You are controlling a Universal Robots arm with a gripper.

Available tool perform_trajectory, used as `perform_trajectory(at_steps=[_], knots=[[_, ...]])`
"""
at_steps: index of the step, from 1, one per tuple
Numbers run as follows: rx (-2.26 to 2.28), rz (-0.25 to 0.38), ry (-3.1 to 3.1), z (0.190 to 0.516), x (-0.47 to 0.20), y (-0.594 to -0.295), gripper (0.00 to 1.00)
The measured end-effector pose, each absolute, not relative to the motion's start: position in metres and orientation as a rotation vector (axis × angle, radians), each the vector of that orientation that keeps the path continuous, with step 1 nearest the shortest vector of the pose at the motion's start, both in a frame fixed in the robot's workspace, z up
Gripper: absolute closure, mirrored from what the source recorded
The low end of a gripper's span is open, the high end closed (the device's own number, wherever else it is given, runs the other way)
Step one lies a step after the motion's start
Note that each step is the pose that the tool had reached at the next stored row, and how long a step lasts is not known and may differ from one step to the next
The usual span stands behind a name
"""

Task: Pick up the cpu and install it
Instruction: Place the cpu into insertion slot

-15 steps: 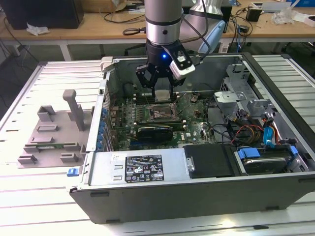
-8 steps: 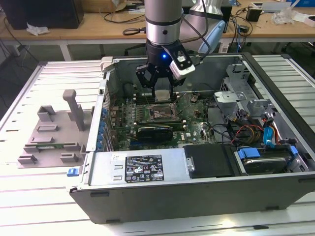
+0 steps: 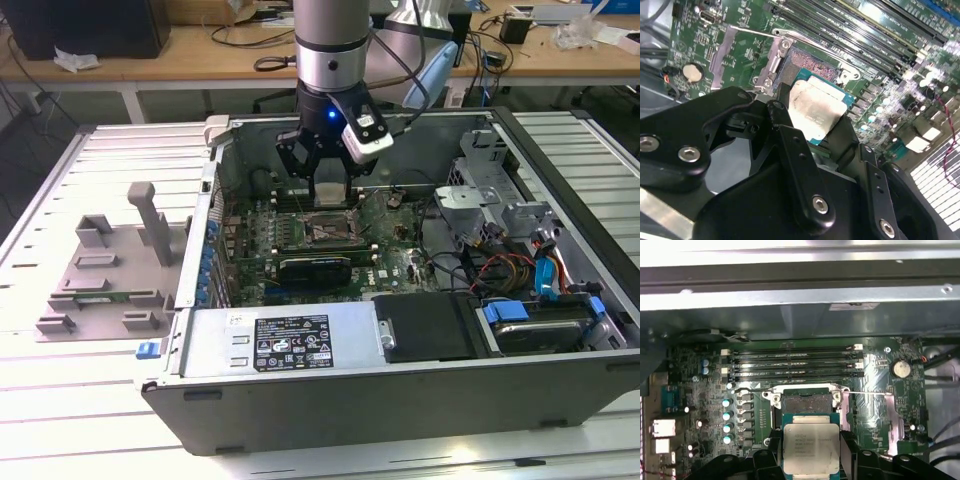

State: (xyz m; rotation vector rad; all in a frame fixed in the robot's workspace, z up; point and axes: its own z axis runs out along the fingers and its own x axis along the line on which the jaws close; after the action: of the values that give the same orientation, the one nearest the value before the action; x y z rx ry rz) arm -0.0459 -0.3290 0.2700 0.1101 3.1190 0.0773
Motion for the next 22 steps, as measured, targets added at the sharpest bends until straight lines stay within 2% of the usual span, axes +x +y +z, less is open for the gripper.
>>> perform_trajectory(at_steps=[22], knots=[[1.005,0.065,2.941,0.2692,-0.0459,-0.3291,0.45]])
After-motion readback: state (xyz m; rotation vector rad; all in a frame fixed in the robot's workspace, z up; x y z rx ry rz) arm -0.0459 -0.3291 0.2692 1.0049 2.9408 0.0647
